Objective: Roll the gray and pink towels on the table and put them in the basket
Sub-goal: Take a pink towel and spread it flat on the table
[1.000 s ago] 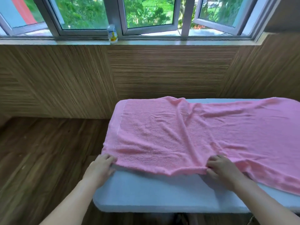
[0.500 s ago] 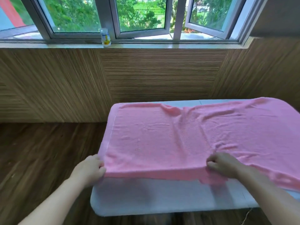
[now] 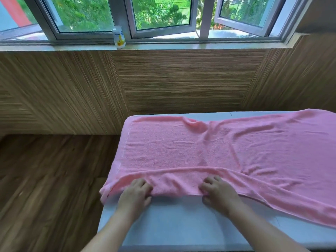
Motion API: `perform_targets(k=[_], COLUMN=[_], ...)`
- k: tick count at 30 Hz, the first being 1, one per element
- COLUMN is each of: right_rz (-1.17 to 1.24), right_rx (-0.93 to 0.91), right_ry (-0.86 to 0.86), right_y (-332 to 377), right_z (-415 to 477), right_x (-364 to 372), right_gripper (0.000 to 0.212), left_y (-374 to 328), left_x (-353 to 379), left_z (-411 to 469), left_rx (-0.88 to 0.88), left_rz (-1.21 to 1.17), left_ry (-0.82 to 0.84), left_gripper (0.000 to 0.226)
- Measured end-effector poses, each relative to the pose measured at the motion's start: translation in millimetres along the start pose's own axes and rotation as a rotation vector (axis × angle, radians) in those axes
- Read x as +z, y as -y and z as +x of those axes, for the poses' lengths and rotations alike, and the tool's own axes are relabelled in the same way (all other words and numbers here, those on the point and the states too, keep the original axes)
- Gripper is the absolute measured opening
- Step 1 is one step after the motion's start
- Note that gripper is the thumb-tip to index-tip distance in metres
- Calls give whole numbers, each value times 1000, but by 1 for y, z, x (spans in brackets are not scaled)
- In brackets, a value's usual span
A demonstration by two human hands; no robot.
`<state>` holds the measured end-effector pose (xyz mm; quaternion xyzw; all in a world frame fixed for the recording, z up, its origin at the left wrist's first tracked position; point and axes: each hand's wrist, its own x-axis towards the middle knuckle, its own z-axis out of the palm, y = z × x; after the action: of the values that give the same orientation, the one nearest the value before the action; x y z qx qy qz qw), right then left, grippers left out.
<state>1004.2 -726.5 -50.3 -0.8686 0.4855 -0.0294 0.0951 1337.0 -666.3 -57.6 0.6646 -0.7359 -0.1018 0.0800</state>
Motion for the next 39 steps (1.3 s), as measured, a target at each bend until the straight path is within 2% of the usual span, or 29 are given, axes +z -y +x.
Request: perform_targets(k=[2, 7, 11, 15, 19, 21, 26, 30, 32, 35, 37, 39], right_rz=[14, 100, 35, -2, -22, -2, 62, 23, 3, -26, -36, -30], right_rx=[2, -104, -158, -201, -166, -159, -146, -112, -63, 13, 54, 78], right_ry=[-82, -301, -316, -305, -317, -328, -341, -303, -274, -128, -4, 70], right_y=[7, 32, 31, 8, -11, -16, -18, -12, -9, -8, -7, -4], right_z=[6, 20, 9, -17, -44, -56, -85, -103, -109, -127, -143, -158], right_x=[-4, -29, -46, -66, -75, -72, -60, -51, -47, -34, -25, -18], right_gripper=[9, 17, 21, 9, 8, 14, 13, 11, 12, 34, 41, 42], left_y=[-5, -83, -132, -77, 6, 36, 86, 96, 100, 103, 102, 103], left_x=[1, 2, 4, -6, -40, -58, -87, -92, -88, -73, -63, -54], left_z=[5, 24, 42, 39, 5, -20, -85, -121, -141, -181, -204, -218], left_rx=[-21, 191, 192, 69, -120, -207, -414, -389, -306, -181, -182, -210], left_rz=[34, -59, -91, 70, 208, 254, 245, 257, 267, 231, 193, 159], left_ry=[-95, -163, -232, -206, -317, -356, -403, -386, -338, -234, -164, -109], left_gripper=[24, 35, 9, 17, 7, 10, 9, 4, 4, 6, 19, 22])
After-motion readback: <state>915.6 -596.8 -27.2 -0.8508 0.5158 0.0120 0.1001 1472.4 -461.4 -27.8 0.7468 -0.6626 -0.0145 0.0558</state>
